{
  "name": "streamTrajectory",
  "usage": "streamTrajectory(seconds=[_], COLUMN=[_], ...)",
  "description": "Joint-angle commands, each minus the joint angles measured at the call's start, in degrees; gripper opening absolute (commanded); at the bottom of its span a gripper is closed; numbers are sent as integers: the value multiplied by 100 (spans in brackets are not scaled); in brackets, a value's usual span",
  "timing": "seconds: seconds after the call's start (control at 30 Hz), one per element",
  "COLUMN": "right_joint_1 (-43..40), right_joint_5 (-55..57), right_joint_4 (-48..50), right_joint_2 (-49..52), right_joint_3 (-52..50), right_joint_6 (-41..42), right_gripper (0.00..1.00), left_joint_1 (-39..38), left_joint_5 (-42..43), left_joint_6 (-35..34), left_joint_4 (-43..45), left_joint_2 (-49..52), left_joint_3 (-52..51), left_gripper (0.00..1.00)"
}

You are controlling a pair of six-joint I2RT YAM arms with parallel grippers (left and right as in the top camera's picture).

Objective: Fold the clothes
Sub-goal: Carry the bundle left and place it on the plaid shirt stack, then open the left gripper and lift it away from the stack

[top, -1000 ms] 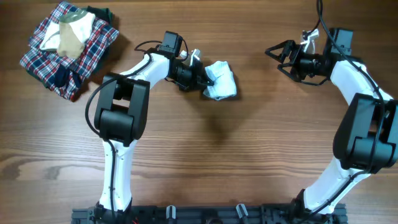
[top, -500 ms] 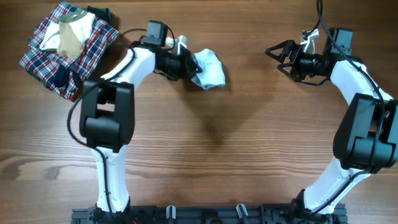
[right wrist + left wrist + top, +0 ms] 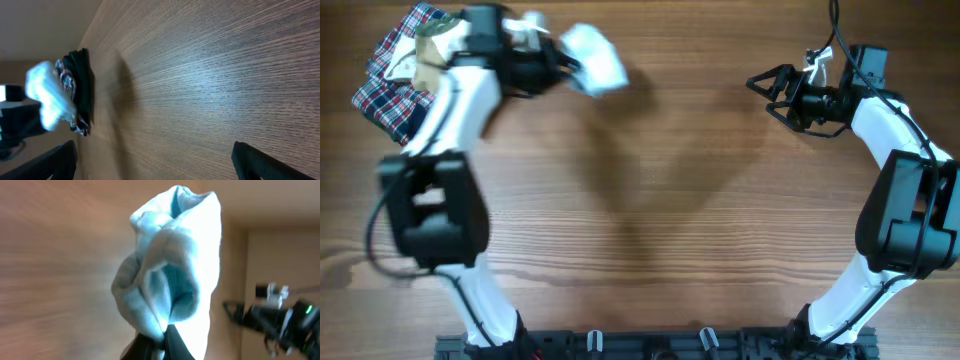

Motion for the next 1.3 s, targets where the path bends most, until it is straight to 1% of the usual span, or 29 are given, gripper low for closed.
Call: streamTrajectory(seconds=[0.0, 0.1, 0.2, 0.33, 0.43, 0.6, 0.7, 0.87, 0.93, 1.0, 1.07, 1.13, 1.2, 1.23, 1.27], right_joint_1=[20, 20, 20, 20, 20, 20, 20, 20, 20, 20, 20, 20, 20, 20, 20], right_joint_5=[-105, -94, -96, -96, -96, -118, -118, -118, -127, -164, -164, -164, -164, -164, -164], right_joint_4=[2, 11, -9, -4, -4, -26, -52, -50, -52, -52, -55, -52, -55, -68, -83], right_joint_2=[129, 129, 129, 129, 129, 129, 129, 129, 129, 129, 129, 129, 129, 129, 129], right_joint_3=[-2, -2, -2, -2, -2, -2, -2, -2, -2, -2, -2, -2, -2, -2, -2], right_joint_6=[15, 17, 17, 15, 17, 17, 20, 22, 33, 33, 33, 33, 31, 31, 28], right_gripper=[100, 100, 100, 100, 100, 99, 99, 99, 100, 99, 100, 99, 99, 100, 99], left_joint_1=[951, 1681, 2229, 2662, 2876, 2861, 2848, 2774, 2699, 2634, 2542, 2505, 2496, 2498, 2498], left_joint_5=[-310, -796, -796, -883, -1397, -1397, -1394, -1386, -1370, -1373, -1375, -1379, -1379, -1377, -1377], left_joint_6=[105, -304, -363, -363, -361, -378, -798, -1134, -1351, -1416, -1414, -1410, -1405, -1405, -1405], left_joint_4=[-92, -125, -229, -343, -267, 234, 728, 1384, 1515, 1513, 1456, 1394, 1384, 1427, 1449], left_joint_2=[-785, -981, -981, -979, -894, -597, -232, 348, 509, 619, 756, 789, 789, 787, 787], left_joint_3=[166, 166, 164, 164, 164, 164, 164, 164, 164, 164, 164, 164, 164, 164, 164], left_gripper=[4, 4, 4, 4, 4, 4, 4, 4, 4, 4, 10, 13, 28, 46, 53])
